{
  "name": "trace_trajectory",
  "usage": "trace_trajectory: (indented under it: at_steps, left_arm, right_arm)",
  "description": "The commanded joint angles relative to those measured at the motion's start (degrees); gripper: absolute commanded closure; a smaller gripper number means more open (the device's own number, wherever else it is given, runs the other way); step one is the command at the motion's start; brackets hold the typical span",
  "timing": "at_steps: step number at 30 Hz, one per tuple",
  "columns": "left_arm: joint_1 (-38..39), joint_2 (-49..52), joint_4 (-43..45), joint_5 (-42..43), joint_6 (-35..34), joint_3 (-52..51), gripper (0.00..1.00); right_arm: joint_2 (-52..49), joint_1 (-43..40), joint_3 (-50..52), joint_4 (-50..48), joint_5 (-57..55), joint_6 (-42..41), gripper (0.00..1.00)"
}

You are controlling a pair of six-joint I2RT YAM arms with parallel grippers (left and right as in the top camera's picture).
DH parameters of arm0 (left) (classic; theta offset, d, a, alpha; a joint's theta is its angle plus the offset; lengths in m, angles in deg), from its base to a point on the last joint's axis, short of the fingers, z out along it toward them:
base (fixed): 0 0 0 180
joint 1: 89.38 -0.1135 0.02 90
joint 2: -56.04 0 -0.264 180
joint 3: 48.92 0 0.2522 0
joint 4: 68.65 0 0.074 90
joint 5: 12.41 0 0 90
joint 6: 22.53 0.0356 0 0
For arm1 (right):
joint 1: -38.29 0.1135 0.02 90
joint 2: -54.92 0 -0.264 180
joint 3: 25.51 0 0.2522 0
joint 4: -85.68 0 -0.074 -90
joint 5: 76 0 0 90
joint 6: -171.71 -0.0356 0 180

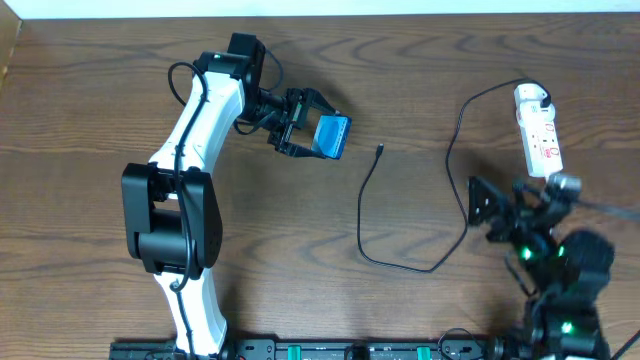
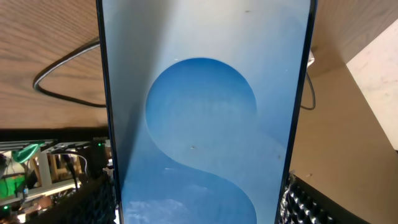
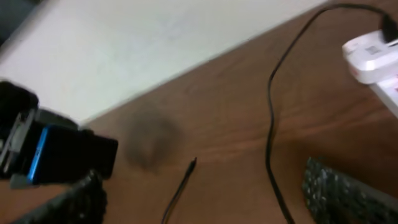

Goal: Plug charger to phone and switch on socket
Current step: 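Move the right gripper toward the phone held by the left gripper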

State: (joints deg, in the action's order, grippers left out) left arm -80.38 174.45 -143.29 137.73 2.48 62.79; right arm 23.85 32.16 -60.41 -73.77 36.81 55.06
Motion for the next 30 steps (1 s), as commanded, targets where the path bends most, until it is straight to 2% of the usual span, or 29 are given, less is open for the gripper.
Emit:
trace_trajectory:
  at_steps: [1,7,14,19,23,25,27,30]
  left_arm:
    - [-0.46,-1.31,-0.15,2.43,-0.70,0.46,0.27]
    - [-0.46,-1.31,-0.13,2.43,-0.70,0.46,0.27]
    - [-0.46,-1.31,-0.13,2.43,-0.70,0.46,0.27]
    - [-0.46,-1.31,-0.13,2.43,-0.70,0.46,0.27]
    - [-0.46,-1.31,-0.11,2.19,-0.72,0.46,0.27]
    - [-0.46,-1.31,-0.07,1.97,-0.74,0.46,0.27]
    - [-0.46,-1.31,0.26,0.87,-0.79,0.46,0.27]
    - [-0.44,-1.31,0.31,-3.13,-1.77,0.44,0.27]
  right_arm:
    - [-10.95,0.11,-10.97,7.30,3.67,5.90,0.01]
    - [-26.43,0.11,-28.92,24.61,4.15,15.26,0.01]
    - [-39.71,0.11,-44.24,38.93,2.19,19.52,0.01]
    - [-42.51,0.13,-45.77,35.58,2.56,19.37,0.01]
    - [-43.39,0.63,-45.75,29.70,13.49,18.14,0.01]
    - [-43.82,2.14,-45.75,27.21,13.68,17.62,0.02]
    - [-44.28,3.98,-45.75,25.05,12.81,15.89,0.05]
    - [-45.66,9.27,-45.75,19.47,9.51,9.03,0.10]
